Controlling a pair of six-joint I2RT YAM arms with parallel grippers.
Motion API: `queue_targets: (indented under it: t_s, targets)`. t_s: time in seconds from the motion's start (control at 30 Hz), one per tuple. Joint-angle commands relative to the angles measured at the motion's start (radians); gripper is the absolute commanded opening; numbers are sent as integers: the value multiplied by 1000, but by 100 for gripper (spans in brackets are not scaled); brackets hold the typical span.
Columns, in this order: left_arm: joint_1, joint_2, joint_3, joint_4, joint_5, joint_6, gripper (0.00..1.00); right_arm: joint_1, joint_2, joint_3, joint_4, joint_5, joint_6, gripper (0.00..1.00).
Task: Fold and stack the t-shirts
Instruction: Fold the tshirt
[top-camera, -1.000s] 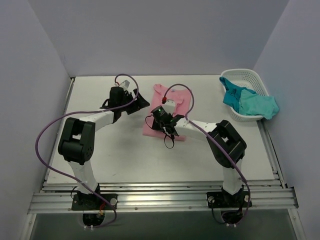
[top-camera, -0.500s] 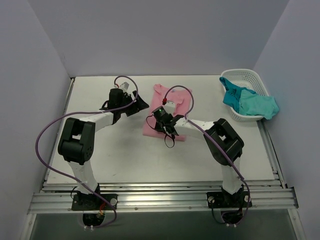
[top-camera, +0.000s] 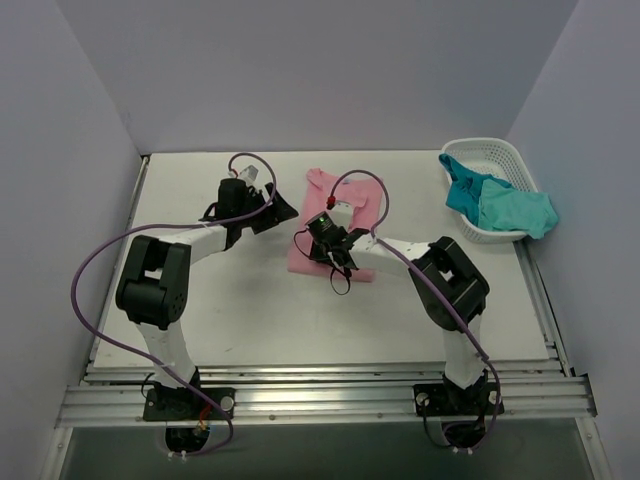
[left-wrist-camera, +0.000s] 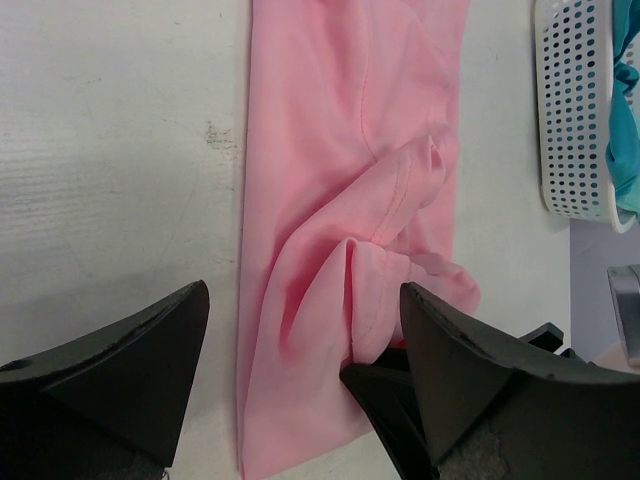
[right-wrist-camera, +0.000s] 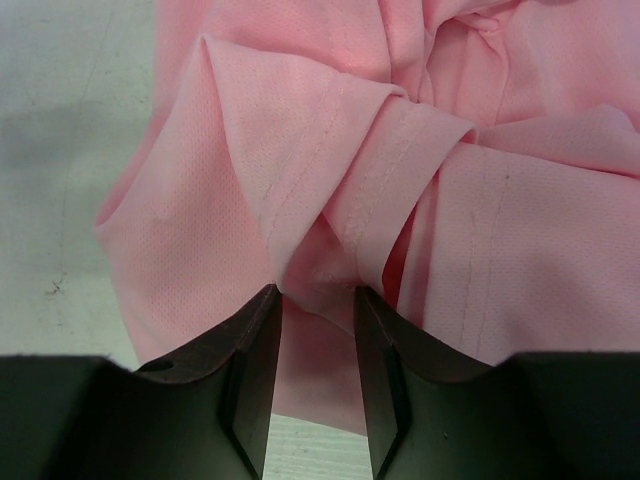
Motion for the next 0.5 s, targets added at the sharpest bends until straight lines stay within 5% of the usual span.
queue_targets:
  t_s: [0.0,0.47]
  targets:
    - [8,-34,-4,59,21,3,86,-14,-64,40,-71,47,-22,32]
    - [16,-41,-16,77,26,0,85,-43,-64,143,-163,72,-81,33]
